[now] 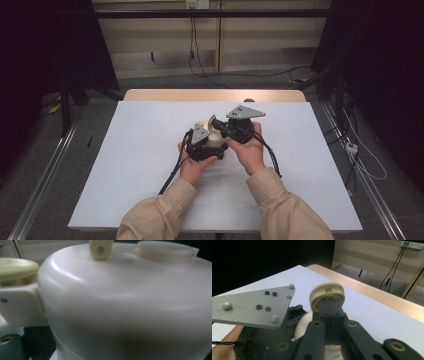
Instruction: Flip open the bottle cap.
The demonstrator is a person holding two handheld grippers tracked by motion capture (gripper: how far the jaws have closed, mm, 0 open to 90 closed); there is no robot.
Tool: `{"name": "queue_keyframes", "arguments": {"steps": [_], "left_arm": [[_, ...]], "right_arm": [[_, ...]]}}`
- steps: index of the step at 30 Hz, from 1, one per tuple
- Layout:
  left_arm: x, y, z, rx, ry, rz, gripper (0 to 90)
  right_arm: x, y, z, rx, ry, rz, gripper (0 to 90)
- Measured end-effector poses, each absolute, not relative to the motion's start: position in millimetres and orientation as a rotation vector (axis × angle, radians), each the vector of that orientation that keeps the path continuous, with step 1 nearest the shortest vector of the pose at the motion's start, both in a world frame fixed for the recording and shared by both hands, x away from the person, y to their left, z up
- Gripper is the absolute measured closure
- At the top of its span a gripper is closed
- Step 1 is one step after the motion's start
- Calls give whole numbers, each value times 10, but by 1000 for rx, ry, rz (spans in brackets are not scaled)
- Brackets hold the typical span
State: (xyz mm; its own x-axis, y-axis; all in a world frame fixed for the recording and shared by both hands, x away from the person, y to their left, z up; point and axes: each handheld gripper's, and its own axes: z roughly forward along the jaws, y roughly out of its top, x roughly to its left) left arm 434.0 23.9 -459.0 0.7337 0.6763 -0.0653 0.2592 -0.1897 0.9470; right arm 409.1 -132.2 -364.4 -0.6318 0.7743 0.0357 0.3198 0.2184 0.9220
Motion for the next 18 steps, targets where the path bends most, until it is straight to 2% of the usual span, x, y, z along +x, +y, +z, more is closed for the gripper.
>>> {"name": "queue_keyframes", "arguments": {"steps": [18], "left_arm": [[4340,239,-4590,1768,739,445,51]], "right_arm": [[4107,-1289,-3638,1001,2063,1399,900]]}}
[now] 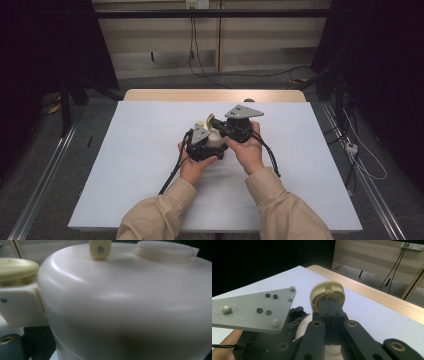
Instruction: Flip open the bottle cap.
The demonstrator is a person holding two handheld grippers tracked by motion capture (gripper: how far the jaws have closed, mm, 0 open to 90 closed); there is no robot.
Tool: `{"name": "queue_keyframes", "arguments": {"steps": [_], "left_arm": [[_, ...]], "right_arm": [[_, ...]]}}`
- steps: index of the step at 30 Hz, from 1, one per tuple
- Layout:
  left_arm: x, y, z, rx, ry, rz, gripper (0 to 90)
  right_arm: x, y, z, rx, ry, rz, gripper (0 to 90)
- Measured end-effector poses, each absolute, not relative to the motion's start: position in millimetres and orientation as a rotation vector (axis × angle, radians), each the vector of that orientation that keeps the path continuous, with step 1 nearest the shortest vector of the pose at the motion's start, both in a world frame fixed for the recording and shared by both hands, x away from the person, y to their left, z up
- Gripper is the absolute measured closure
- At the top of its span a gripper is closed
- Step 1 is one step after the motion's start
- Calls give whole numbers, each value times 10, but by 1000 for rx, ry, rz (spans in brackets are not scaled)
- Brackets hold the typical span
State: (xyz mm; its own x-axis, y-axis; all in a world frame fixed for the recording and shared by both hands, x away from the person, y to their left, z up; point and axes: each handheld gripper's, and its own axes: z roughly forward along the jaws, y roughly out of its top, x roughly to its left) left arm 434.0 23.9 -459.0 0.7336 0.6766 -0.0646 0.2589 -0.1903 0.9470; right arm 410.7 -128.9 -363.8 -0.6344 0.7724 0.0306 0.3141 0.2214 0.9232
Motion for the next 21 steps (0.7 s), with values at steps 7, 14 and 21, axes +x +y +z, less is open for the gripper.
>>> {"name": "queue_keyframes", "arguments": {"steps": [7,14,21], "left_arm": [[4339,239,-4590,1768,739,445,51],[4340,239,-4590,1767,739,445,51],[4342,242,-4590,1768,739,441,50]], "right_arm": [[4122,-1280,-3651,1000,2069,1392,900],[4129,-1278,-3652,1003,2072,1394,900],[4127,-1281,-3654,1000,2074,1390,900]]}}
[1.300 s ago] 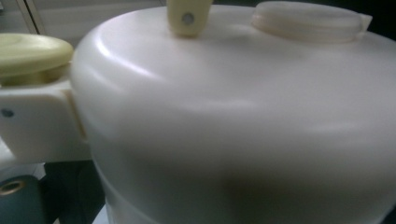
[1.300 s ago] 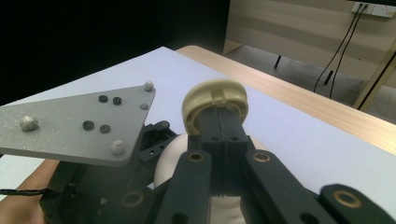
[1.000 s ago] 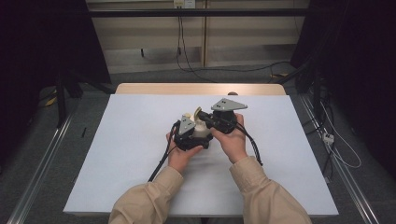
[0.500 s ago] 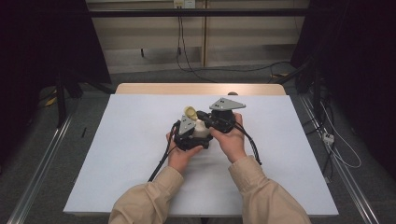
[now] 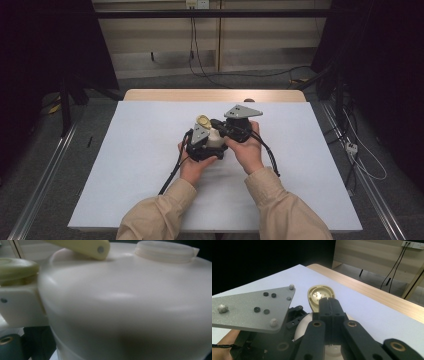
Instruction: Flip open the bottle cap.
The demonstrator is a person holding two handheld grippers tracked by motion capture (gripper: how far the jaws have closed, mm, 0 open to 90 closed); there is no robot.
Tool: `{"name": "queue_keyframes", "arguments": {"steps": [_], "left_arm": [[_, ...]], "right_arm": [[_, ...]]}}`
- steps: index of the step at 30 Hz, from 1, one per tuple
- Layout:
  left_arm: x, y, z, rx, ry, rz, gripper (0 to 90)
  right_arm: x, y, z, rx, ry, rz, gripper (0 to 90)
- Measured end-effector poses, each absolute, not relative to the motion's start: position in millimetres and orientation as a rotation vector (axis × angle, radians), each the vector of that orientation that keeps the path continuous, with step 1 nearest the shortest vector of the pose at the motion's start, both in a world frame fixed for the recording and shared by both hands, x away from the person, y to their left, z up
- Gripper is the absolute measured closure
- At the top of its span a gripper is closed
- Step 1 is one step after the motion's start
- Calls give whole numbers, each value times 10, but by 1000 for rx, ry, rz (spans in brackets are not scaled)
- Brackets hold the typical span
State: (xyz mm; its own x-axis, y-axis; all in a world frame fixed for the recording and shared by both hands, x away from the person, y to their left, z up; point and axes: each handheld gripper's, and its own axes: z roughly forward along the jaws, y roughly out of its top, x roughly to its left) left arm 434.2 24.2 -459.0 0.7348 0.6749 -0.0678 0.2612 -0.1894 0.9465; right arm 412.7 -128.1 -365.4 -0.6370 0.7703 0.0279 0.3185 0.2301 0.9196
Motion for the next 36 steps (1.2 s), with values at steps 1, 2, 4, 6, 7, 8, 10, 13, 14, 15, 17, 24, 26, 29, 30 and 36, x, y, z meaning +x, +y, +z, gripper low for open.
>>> {"name": "queue_keyframes", "arguments": {"steps": [1,2,4,6,7,8,10,13,14,15,17,24,26,29,30,36], "left_arm": [[4343,243,-4590,1768,738,440,49],[4343,244,-4590,1768,739,440,49],[4345,247,-4590,1770,737,440,48],[4346,247,-4591,1768,737,438,48],[4346,247,-4591,1768,737,437,47],[4346,246,-4592,1765,739,435,47],[4347,249,-4591,1767,737,436,47],[4346,250,-4590,1768,737,435,46],[4346,251,-4589,1770,737,436,46],[4346,253,-4587,1772,738,433,46],[4344,253,-4586,1772,742,431,46],[4338,265,-4572,1787,737,429,45],[4337,272,-4569,1790,739,424,44],[4336,273,-4569,1794,734,424,44],[4336,275,-4570,1794,735,422,44],[4330,283,-4561,1804,736,418,43]], "right_arm": [[4127,-1281,-3654,999,2075,1390,900],[4126,-1281,-3654,996,2075,1389,900],[4126,-1283,-3654,995,2076,1386,900],[4126,-1287,-3655,994,2076,1384,900],[4126,-1289,-3654,994,2076,1384,900],[4127,-1291,-3654,996,2076,1382,900],[4129,-1295,-3655,998,2075,1379,894],[4133,-1299,-3659,1006,2075,1372,866],[4134,-1300,-3661,1010,2076,1374,864],[4134,-1302,-3661,1010,2079,1374,857],[4129,-1302,-3659,1012,2076,1372,843],[4115,-1341,-3661,1028,2067,1376,753],[4113,-1350,-3661,1031,2063,1375,714],[4111,-1361,-3664,1044,2054,1380,675],[4111,-1365,-3667,1046,2051,1377,648],[4098,-1393,-3671,1069,2045,1371,498]]}}
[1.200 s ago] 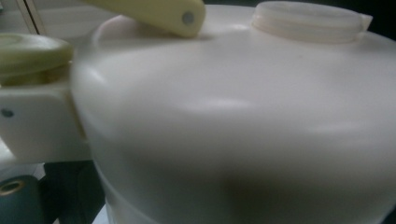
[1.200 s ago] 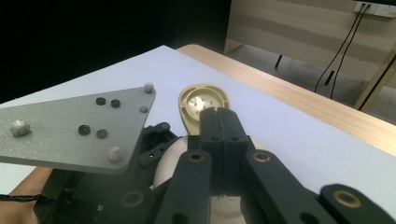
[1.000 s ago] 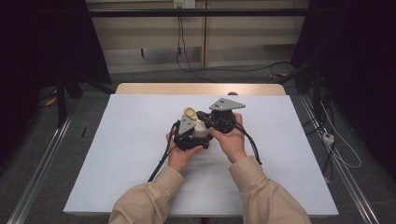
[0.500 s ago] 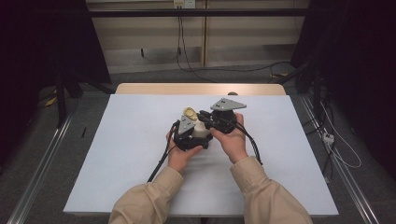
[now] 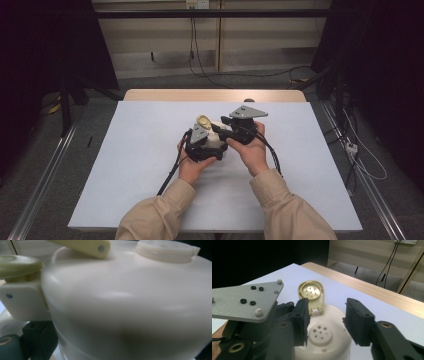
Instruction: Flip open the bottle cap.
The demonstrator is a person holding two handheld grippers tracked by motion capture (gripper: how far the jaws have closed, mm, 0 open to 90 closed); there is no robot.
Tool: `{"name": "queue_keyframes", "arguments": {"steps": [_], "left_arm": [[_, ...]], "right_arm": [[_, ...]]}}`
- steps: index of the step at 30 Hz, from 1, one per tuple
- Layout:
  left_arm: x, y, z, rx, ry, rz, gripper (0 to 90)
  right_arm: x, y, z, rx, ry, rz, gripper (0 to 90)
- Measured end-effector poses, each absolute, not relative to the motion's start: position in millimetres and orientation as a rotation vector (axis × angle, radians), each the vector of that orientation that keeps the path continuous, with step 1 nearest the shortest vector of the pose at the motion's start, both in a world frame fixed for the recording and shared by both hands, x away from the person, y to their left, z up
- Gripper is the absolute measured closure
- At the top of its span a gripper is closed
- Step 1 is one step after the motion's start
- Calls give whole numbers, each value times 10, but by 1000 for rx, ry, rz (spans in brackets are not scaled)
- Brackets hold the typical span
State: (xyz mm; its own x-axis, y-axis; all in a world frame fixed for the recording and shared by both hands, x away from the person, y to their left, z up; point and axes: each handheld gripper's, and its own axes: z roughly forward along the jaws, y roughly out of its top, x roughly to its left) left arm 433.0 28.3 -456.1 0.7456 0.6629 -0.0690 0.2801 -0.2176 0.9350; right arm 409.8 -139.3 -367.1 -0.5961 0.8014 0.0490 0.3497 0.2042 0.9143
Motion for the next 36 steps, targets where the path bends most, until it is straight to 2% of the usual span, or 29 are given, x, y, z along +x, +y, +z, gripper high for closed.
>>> {"name": "queue_keyframes", "arguments": {"steps": [6,10,36], "left_arm": [[4311,289,-4553,1811,752,415,41],[4300,307,-4576,1793,751,407,41],[4232,425,-4566,1836,726,375,42]], "right_arm": [[4077,-1424,-3678,1090,2030,1379,344],[4068,-1466,-3689,1103,2020,1383,314],[4031,-1617,-3735,1150,2001,1376,253]]}}
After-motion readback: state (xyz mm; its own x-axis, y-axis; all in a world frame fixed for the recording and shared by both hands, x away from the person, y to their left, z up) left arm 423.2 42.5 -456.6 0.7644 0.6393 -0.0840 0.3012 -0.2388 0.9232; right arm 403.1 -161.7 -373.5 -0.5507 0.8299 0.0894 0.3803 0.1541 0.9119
